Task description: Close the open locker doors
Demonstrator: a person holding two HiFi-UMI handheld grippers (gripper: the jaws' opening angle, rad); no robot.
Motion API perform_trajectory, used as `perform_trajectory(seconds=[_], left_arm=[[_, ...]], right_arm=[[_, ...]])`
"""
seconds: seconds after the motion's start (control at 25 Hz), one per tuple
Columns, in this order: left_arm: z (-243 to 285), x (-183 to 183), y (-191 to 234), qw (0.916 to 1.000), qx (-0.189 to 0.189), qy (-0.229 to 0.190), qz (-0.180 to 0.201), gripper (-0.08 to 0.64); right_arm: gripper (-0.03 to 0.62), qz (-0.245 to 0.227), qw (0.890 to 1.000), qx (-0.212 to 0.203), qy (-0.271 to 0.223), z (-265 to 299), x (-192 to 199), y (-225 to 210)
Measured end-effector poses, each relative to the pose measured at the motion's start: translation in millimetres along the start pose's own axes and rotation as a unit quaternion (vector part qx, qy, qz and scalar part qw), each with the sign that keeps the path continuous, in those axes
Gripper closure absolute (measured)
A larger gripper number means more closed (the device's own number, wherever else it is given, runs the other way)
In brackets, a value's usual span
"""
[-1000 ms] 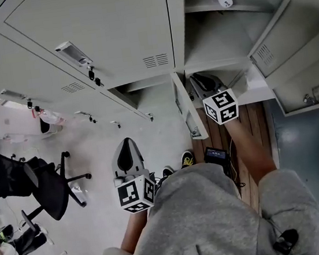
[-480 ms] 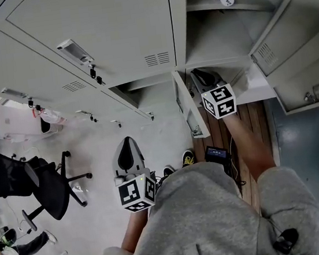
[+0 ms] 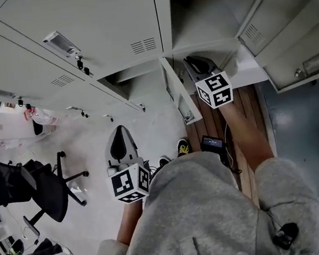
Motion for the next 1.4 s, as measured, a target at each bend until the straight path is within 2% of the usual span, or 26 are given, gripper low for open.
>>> perform_trajectory(seconds=[0.28,0.72,1.08,1.4], left_arm=[[-10,0,1,0.9991,0.041,-0.006,0.006,0.548],[-38,2,13,0.9960,0.089,-0.005,0.011,0.549],[-61,2,21,0.9925,0.119,-0.010,0.022,0.549],[-78,14,36,0.9917,0.124,-0.006,0.035,0.549]], right_arm=[[0.537,-0.012,0.999,0.020,-0.030,-74,-18,21],[0.537,0.030,0.995,0.088,-0.035,-168,-11,65],[0.537,0.046,0.990,0.120,-0.057,-211,-16,103],[0.537,0.048,0.988,0.135,-0.065,-223,-7,121]])
Point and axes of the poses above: the fingertips, and each gripper's own axes: z forward along the fingers, y to its left, x out of its underside, the point moved 7 cm from there along -z, backward along the fingers, and after that the axes turned 2 degrees about -z, right-handed, at the moved point
